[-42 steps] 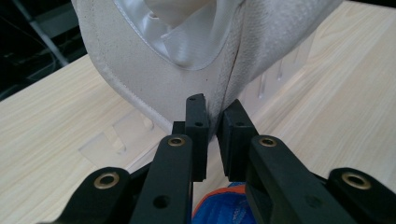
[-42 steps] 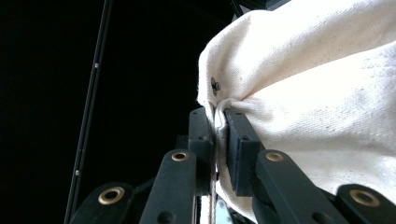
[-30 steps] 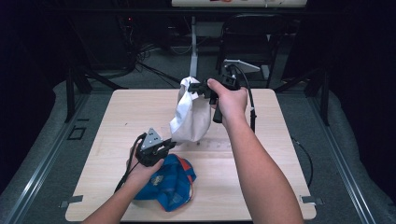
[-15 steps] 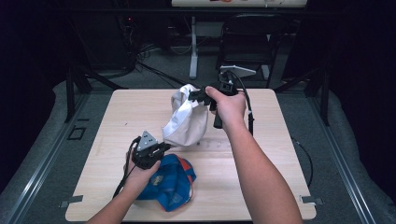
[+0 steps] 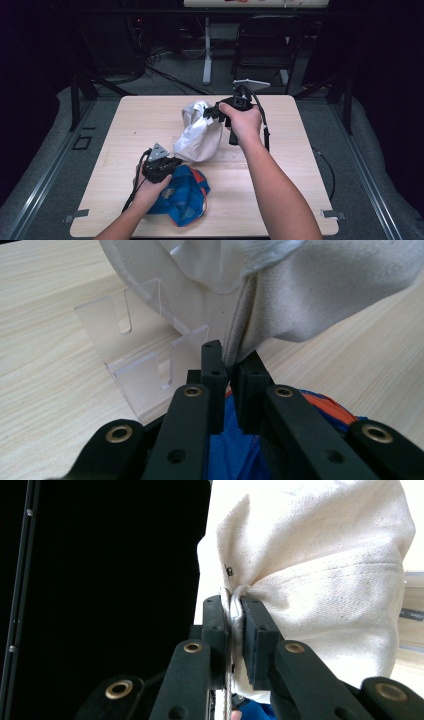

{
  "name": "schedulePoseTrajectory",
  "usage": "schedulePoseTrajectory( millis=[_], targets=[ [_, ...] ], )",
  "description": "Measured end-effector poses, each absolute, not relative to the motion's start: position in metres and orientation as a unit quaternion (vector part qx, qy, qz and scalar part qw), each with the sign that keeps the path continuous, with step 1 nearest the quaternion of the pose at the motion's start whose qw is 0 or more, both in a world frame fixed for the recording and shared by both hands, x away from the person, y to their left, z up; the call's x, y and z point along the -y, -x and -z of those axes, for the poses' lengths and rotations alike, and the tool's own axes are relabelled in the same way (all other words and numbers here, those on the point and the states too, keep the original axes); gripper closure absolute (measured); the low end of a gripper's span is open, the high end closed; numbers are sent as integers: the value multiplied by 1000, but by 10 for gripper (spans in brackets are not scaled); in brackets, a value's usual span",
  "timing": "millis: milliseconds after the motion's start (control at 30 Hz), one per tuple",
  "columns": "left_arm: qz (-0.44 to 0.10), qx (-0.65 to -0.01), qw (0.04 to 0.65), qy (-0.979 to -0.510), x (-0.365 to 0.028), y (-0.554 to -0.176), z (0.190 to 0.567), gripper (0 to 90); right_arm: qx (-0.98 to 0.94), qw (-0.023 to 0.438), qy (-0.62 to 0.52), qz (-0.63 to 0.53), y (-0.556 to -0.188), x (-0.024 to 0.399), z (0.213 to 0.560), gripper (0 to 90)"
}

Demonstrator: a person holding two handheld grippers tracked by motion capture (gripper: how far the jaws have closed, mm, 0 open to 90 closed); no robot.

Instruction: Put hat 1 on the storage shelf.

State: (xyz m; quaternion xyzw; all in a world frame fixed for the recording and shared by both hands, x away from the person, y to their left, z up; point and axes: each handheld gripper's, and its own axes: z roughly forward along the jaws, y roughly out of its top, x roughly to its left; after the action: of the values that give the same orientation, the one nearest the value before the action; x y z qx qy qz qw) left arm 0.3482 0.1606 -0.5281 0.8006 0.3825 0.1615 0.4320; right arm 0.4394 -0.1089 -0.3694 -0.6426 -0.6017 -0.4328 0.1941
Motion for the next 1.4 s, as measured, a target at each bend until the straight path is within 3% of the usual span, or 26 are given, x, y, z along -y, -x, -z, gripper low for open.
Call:
schedulePoseTrajectory(
  millis=[133,500,767,1200,1400],
  targets=[
    [-178,-372,430,-803,-158,-344,528,838,600,191,643,436,-440,113,371,808],
    [-188,-377,449,-788,-186,-319,518,666,621,157,618,457,-414,148,362,654],
    [-185,-407,446,-775,-230,-304,517,658,645,113,593,469,-376,173,371,599],
    [-187,-454,440,-752,-262,-304,537,627,668,56,576,467,-334,187,421,515],
    [-173,-470,441,-745,-268,-305,542,585,682,29,566,463,-318,186,448,543]
  ],
)
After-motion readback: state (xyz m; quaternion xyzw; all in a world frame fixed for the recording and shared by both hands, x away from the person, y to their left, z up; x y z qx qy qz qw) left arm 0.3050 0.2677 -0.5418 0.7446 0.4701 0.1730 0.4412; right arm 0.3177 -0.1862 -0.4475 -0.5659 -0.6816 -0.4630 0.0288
